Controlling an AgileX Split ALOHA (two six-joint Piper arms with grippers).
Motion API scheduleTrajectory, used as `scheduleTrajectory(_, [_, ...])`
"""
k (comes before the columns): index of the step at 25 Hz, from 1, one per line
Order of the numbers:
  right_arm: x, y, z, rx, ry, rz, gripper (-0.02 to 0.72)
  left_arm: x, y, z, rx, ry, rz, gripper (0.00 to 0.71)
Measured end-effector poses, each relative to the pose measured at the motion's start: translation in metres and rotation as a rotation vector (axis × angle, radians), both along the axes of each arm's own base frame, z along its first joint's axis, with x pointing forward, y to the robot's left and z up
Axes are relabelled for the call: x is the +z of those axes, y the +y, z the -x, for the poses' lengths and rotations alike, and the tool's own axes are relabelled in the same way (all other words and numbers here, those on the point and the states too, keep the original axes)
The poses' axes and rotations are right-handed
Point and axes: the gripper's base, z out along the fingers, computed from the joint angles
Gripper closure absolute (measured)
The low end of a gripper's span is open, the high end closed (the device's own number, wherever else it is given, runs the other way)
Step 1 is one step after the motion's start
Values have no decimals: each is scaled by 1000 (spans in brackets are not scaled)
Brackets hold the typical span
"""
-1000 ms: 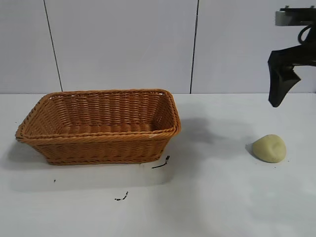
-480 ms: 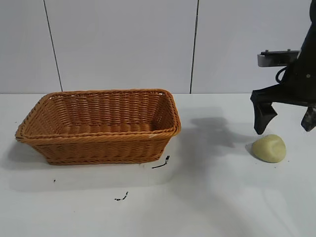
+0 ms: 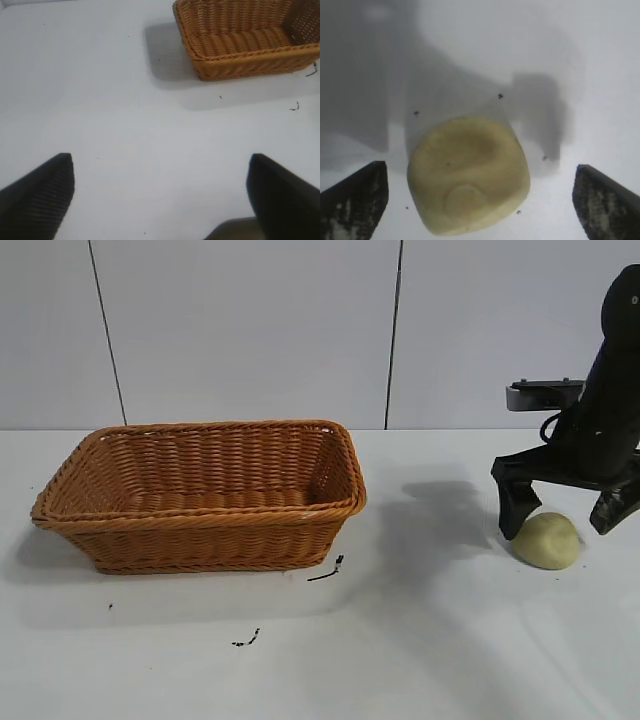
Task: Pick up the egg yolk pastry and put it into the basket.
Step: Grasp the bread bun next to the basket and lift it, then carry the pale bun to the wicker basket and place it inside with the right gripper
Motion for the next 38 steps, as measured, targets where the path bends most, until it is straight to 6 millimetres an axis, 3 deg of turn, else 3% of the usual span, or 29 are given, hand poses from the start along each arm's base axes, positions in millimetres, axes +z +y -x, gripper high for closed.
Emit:
scheduleTrajectory(13, [-11,0,0,9,22,2,22,0,0,0,0,0,0,14])
scheduleTrajectory(15, [-11,0,0,9,22,2,118,0,0,0,0,0,0,14])
scheduleTrajectory(19, [-11,1,0,7,22,-2,398,0,0,0,0,0,0,14])
scheduleTrajectory(21, [-11,1,-1,6,20,-2,484,0,0,0,0,0,0,14])
scheduleTrajectory(23, [-11,1,-1,6,17,-2,526,0,0,0,0,0,0,14])
scheduleTrajectory(28, [-7,1,-3,8,21,-2,540,0,0,0,0,0,0,14])
scheduleTrajectory(32, [22,0,-9,18,23,9,548,0,0,0,0,0,0,14])
scheduleTrajectory(38, [101,1,-19,20,-76,4,547,0,0,0,0,0,0,14])
